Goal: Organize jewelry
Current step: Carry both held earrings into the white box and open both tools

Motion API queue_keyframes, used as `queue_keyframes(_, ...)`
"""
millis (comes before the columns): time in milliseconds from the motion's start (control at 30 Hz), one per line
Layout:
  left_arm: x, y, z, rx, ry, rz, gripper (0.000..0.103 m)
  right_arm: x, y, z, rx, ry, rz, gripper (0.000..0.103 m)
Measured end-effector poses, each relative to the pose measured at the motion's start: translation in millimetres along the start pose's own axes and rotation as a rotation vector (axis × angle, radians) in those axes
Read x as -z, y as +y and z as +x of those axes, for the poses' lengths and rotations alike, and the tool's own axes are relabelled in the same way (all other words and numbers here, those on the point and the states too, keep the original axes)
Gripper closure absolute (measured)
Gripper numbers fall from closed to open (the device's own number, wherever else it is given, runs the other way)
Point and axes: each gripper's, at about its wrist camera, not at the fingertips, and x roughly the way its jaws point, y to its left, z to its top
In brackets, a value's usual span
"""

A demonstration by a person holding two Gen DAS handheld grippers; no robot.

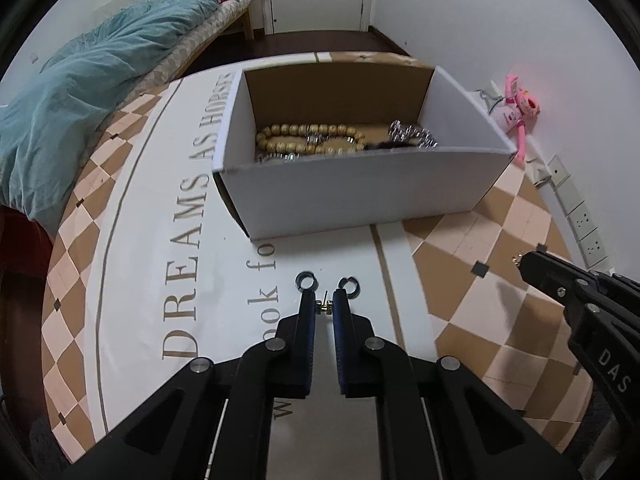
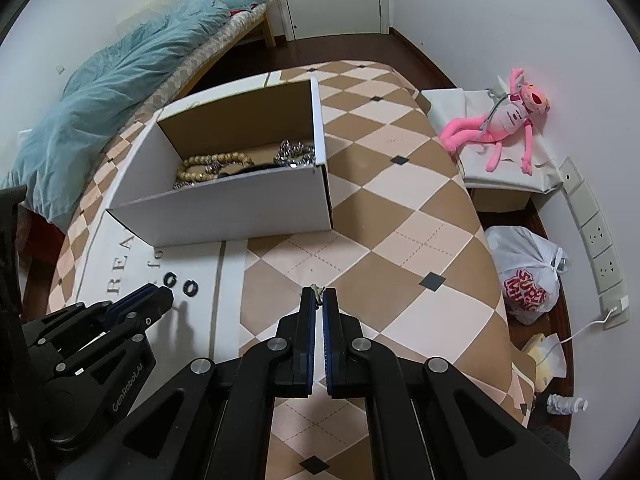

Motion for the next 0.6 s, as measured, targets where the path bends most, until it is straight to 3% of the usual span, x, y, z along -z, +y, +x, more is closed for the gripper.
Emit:
queue_keyframes(200,-20,5,-37,0.063,-0.062,-0.028,0.097,-15,3,-24,-0.039,-0.046,0.009,0.099)
queue_keyframes(367,-66,14,-62,0.146,-0.108,-0.058,0.097,-54,7,-42,-0.093,-0.096,0.013,0.100)
queue_keyframes(500,-100,22,-49,0.177,-0.075,-0.064,0.097,-87,12,-34,-0.110,-0.090,-0.008,0.100)
queue_keyframes(600,-118,29,-27,0.183,-0.013,-0.064,0.097,-108,14,-11,-0.131,-0.014,-0.018,0.100)
